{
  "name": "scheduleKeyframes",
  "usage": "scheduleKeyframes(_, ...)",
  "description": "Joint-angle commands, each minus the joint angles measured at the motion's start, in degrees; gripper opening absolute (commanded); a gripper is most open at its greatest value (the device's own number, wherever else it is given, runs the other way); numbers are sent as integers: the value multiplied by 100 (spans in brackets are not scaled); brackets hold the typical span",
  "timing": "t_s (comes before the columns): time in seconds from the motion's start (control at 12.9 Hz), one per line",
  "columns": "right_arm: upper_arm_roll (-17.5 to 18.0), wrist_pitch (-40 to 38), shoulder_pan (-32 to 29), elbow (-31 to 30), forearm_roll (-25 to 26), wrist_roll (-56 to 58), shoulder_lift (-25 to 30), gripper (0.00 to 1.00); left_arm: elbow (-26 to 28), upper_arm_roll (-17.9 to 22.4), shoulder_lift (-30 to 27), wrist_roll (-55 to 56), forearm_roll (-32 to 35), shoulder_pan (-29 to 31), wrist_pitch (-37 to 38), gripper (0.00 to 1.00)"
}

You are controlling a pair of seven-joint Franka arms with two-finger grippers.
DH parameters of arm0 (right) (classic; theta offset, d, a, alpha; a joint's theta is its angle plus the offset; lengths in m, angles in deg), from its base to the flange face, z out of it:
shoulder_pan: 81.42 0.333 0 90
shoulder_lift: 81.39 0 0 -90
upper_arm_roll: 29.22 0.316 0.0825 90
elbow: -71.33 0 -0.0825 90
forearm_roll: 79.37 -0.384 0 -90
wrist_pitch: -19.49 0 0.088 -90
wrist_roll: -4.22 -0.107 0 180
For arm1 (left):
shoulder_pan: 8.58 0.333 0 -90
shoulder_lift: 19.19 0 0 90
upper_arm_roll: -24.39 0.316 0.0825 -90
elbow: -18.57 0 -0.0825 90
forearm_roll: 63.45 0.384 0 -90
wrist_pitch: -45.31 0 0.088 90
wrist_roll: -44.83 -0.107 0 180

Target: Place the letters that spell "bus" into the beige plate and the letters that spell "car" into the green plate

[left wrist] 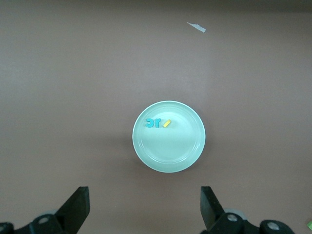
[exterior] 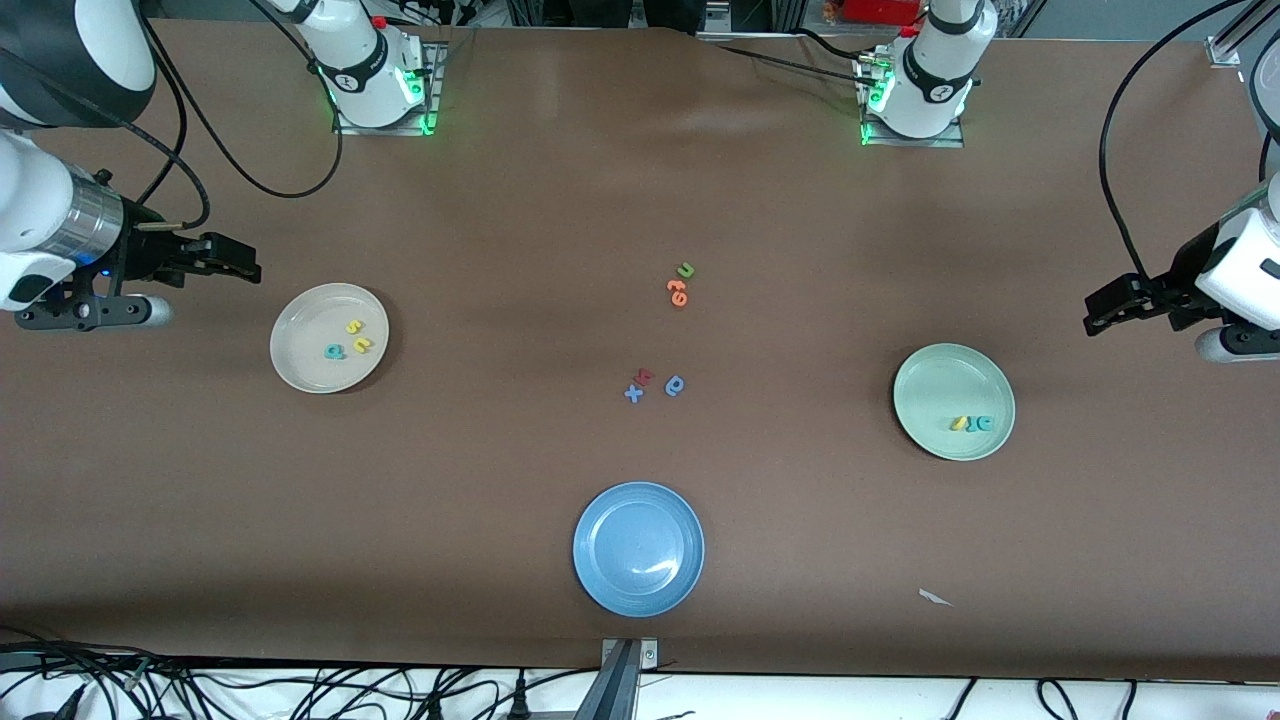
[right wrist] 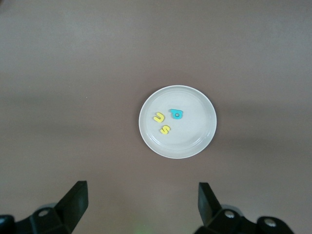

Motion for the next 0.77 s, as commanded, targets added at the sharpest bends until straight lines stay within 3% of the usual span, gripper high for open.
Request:
scheduleKeyframes(0.0, -81, -117, 64, 61, 104, 68, 74, 100, 20, 10, -31, -35, -128, -1, -40, 100)
scheduleKeyframes(0.7, -72, -144, 47, 342, 193, 113, -110, 100, 20, 1, -31, -35, -128, -1, -40, 100)
